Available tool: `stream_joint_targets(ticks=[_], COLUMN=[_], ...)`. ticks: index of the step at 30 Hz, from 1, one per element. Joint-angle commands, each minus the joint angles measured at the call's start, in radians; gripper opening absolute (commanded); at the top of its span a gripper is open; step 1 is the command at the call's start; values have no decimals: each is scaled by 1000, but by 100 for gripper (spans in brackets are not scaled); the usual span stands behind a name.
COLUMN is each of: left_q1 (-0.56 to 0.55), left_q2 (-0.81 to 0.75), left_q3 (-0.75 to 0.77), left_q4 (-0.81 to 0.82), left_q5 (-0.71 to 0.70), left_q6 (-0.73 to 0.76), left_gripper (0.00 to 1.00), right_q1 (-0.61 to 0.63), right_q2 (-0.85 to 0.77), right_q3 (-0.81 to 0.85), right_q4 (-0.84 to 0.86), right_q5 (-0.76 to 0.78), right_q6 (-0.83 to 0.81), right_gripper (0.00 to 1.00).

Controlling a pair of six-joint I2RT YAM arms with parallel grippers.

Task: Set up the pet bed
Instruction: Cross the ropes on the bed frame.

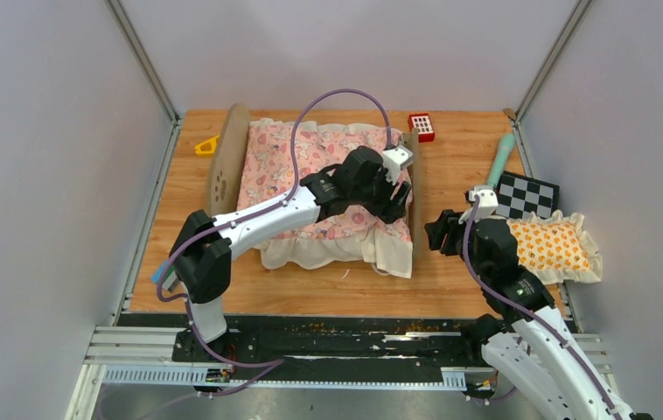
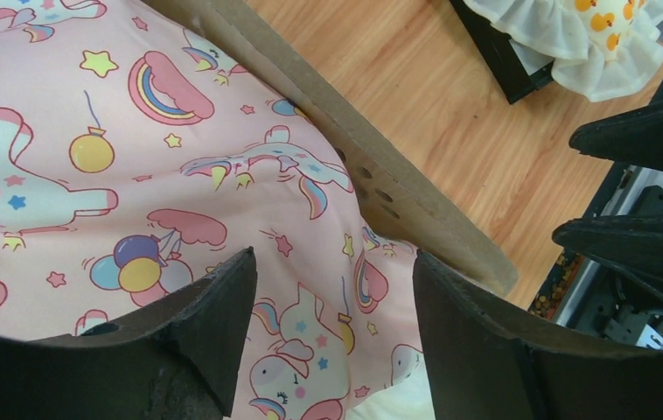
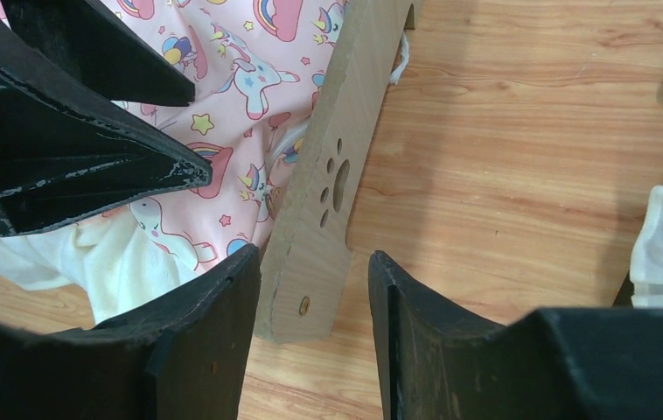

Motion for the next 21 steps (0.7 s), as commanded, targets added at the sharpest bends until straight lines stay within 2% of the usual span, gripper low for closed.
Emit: stream_joint_targets(ticks=[1, 3, 6, 11, 15, 21], left_q1=[2, 1, 1, 2, 4, 5], left_q2=[-63, -85, -135, -272, -421, -599], left_q3=[42, 35, 18, -56, -182, -375], left_q4=[50, 53, 60, 44, 20, -2], left_q5=[37, 37, 31, -66, -220, -297], left_q6=[-27, -29, -32, -12, 8, -10], left_gripper=[75, 79, 84, 94, 92, 83], right_q1=[3, 3, 3, 3, 4, 6], right_q2=[-3, -7, -13, 35, 133, 326], right_q3=[24, 28, 24, 18, 41, 86], right_q4=[-5, -3, 35, 177, 285, 383], right_q5=[6, 4, -45, -300, -438, -429], right_q6=[35, 37, 23, -7, 13, 39], right_gripper=[49, 49, 44, 33, 26, 16])
